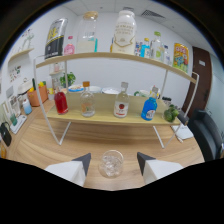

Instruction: Make me a cup of Mount Fuji.

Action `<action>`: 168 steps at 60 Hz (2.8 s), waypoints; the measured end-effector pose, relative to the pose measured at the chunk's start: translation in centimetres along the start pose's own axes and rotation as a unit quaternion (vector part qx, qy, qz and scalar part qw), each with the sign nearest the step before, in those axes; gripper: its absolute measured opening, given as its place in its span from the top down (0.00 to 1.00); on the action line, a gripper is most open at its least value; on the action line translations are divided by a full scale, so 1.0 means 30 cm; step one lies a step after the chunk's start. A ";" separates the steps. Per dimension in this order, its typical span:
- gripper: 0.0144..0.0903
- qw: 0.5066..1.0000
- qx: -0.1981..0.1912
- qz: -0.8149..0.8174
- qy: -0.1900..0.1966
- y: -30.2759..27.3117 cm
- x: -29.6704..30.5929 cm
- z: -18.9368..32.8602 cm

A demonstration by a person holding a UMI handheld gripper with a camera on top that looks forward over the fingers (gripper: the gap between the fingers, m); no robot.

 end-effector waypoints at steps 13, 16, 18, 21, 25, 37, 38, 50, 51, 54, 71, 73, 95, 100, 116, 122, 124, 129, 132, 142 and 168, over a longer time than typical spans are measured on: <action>0.05 1.000 0.000 0.004 0.004 0.026 -0.020 -0.052; 0.05 1.000 0.001 0.009 0.004 0.043 -0.033 -0.072; 0.05 1.000 0.002 0.012 0.003 0.053 -0.043 -0.083; 0.05 1.000 0.009 0.018 -0.001 0.056 -0.069 -0.101; 0.05 0.999 0.031 0.028 -0.004 0.042 -0.103 -0.118; 0.05 0.993 0.107 0.046 -0.036 -0.110 -0.222 -0.094; 0.05 0.992 0.113 0.046 -0.038 -0.126 -0.230 -0.085; 0.05 0.985 0.163 0.035 -0.047 -0.330 -0.268 0.067; 0.05 0.985 0.165 0.035 -0.045 -0.342 -0.265 0.083; 0.06 0.984 0.168 0.040 -0.041 -0.374 -0.258 0.130; 0.53 0.988 0.147 0.036 -0.022 -0.409 -0.248 0.339; 0.56 0.989 0.144 0.032 -0.023 -0.404 -0.255 0.350; 0.72 0.988 0.152 0.021 -0.026 -0.410 -0.263 0.299; 0.72 0.986 0.164 0.011 -0.030 -0.418 -0.272 0.232; 0.73 0.988 0.136 0.033 -0.065 -0.203 -0.322 0.099; 0.73 0.990 0.107 0.057 -0.066 -0.082 -0.315 0.101; 0.73 0.990 0.099 0.069 -0.070 -0.056 -0.311 0.104; 0.73 0.986 0.087 0.117 -0.083 0.000 -0.308 0.106; 0.73 0.979 0.076 0.164 -0.098 0.005 -0.302 0.108; 0.73 0.904 0.045 0.383 -0.184 0.004 -0.328 0.115; 0.73 0.592 -0.001 0.750 -0.295 -0.017 -0.283 0.163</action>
